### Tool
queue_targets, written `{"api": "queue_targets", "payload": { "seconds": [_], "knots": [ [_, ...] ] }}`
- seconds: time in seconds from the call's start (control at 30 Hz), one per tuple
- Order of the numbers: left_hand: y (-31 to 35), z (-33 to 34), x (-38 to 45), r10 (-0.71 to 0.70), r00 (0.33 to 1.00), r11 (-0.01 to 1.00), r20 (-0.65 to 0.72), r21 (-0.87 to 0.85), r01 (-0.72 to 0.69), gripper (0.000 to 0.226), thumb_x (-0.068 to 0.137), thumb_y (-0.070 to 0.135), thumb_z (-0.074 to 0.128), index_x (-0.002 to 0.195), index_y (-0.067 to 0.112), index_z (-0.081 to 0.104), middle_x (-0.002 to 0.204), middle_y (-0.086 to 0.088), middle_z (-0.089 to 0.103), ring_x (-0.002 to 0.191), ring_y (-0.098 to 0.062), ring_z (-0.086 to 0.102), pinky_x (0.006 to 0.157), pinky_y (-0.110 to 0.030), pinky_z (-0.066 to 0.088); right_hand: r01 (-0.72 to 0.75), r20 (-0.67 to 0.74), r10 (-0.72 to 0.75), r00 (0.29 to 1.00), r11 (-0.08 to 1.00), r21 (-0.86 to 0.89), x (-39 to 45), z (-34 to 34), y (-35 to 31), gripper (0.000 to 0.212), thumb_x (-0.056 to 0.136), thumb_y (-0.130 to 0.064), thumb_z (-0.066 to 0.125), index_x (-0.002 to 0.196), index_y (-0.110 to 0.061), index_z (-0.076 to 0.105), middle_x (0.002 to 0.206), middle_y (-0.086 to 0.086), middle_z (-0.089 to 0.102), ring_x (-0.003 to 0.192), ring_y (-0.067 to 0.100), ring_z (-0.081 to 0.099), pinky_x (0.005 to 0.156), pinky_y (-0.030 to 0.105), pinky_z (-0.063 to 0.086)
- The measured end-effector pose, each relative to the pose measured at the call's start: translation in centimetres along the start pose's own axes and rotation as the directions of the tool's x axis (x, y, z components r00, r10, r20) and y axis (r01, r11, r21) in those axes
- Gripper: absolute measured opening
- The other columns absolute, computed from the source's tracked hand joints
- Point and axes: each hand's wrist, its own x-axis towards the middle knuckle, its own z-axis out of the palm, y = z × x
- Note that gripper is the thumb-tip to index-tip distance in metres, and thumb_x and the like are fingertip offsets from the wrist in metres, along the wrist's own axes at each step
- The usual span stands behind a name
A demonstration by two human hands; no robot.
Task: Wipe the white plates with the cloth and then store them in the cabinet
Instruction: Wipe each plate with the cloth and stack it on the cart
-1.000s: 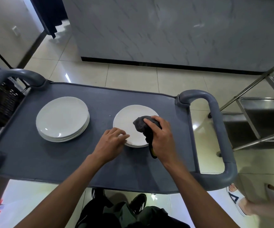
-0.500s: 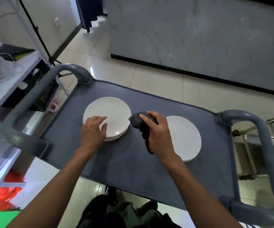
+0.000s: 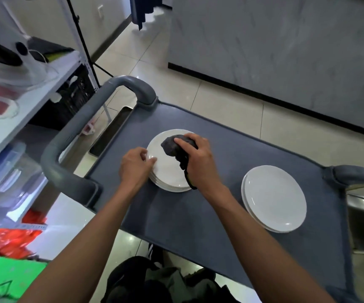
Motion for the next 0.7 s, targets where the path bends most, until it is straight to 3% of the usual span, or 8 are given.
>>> {"api": "queue_targets", "payload": {
  "seconds": [0.17, 0.37, 0.53, 0.7],
  "knots": [
    [0.3, 0.3, 0.5, -0.009, 1.0, 0.998, 0.013, 0.065, 0.008, 0.035, 0.077, 0.037, 0.075, 0.107, 0.023, 0.065, 0.104, -0.001, 0.066, 0.098, -0.026, 0.062, 0.08, -0.036, 0.049, -0.028, 0.057, 0.029, 0.998, 0.999, -0.025, 1.0, 1.3, 0.7, 0.063, 0.082, 0.007, 0.054, 0.132, -0.029, 0.06, 0.138, 0.006, 0.048, 0.128, 0.03, 0.041, 0.102, 0.053, 0.041],
    [0.7, 0.7, 1.2, -0.039, 0.998, 0.99, 0.04, 0.14, 0.033, 0.038, 0.078, 0.042, 0.077, 0.107, 0.021, 0.066, 0.108, -0.003, 0.068, 0.103, -0.029, 0.063, 0.085, -0.039, 0.05, 0.015, -0.045, -0.015, 0.999, 1.0, 0.006, 2.2, 2.8, 0.5, 0.051, 0.084, 0.001, 0.067, 0.13, -0.019, 0.064, 0.134, 0.007, 0.056, 0.118, 0.033, 0.051, 0.092, 0.05, 0.048],
    [1.0, 0.8, 1.6, -0.093, 0.993, 0.989, 0.069, 0.123, 0.084, 0.033, 0.078, 0.038, 0.077, 0.104, 0.022, 0.065, 0.106, -0.002, 0.071, 0.103, -0.03, 0.064, 0.085, -0.039, 0.051, -0.004, 0.059, 0.009, 0.998, 0.996, -0.085, 1.8, 3.4, 0.9, 0.054, 0.082, 0.001, 0.065, 0.132, -0.019, 0.064, 0.138, 0.012, 0.054, 0.12, 0.036, 0.051, 0.099, 0.049, 0.042],
    [1.3, 0.5, 1.7, -0.118, 0.989, 0.992, 0.09, 0.06, 0.113, 0.017, 0.076, 0.031, 0.074, 0.089, 0.026, 0.063, 0.099, -0.001, 0.072, 0.098, -0.028, 0.066, 0.079, -0.036, 0.051, 0.103, 0.209, -0.073, 0.975, 0.985, -0.137, 1.1, 2.5, 1.3, 0.05, 0.087, -0.009, 0.064, 0.136, -0.017, 0.059, 0.148, 0.015, 0.046, 0.133, 0.035, 0.044, 0.107, 0.053, 0.034]
  ]
}}
